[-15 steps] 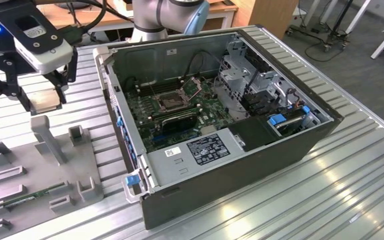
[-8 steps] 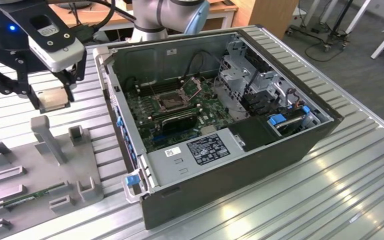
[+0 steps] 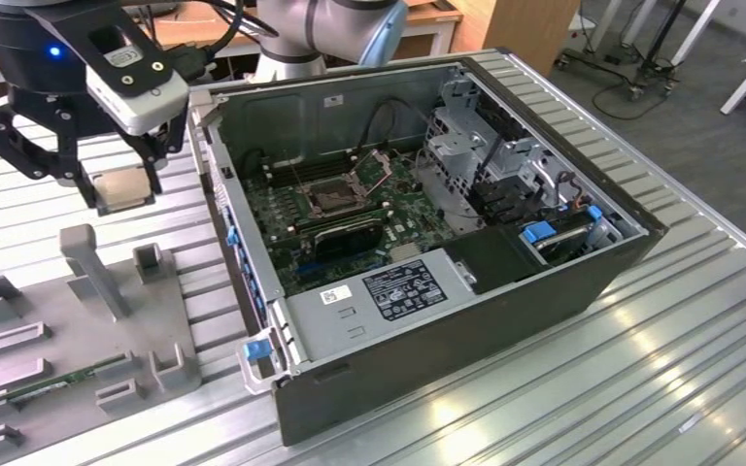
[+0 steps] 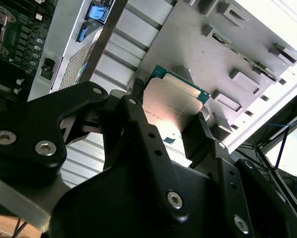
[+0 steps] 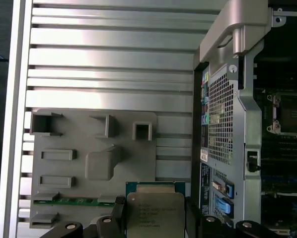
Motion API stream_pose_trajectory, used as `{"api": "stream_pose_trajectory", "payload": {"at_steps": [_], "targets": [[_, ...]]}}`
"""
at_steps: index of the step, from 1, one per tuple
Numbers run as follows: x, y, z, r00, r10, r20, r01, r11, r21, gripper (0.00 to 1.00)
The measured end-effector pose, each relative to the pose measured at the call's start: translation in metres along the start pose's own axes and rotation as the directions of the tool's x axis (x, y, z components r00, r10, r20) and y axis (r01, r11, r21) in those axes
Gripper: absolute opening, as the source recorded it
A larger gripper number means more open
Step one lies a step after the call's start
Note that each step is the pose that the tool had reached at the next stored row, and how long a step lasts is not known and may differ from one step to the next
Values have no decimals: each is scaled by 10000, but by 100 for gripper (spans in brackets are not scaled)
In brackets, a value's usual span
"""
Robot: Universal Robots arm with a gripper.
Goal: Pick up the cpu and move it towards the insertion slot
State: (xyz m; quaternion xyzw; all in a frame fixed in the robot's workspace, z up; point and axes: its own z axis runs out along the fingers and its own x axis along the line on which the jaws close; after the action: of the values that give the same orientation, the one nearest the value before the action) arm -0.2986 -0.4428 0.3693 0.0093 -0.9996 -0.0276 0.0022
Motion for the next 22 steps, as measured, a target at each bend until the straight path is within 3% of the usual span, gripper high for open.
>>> {"api": "stream_pose_trajectory", "payload": {"at_steps": [14,22], "targets": [[-241,-4,-1,10000,0,0,0,10000,0,55],[-253,-4,-5,10000,0,1,0,10000,-1,55]]}}
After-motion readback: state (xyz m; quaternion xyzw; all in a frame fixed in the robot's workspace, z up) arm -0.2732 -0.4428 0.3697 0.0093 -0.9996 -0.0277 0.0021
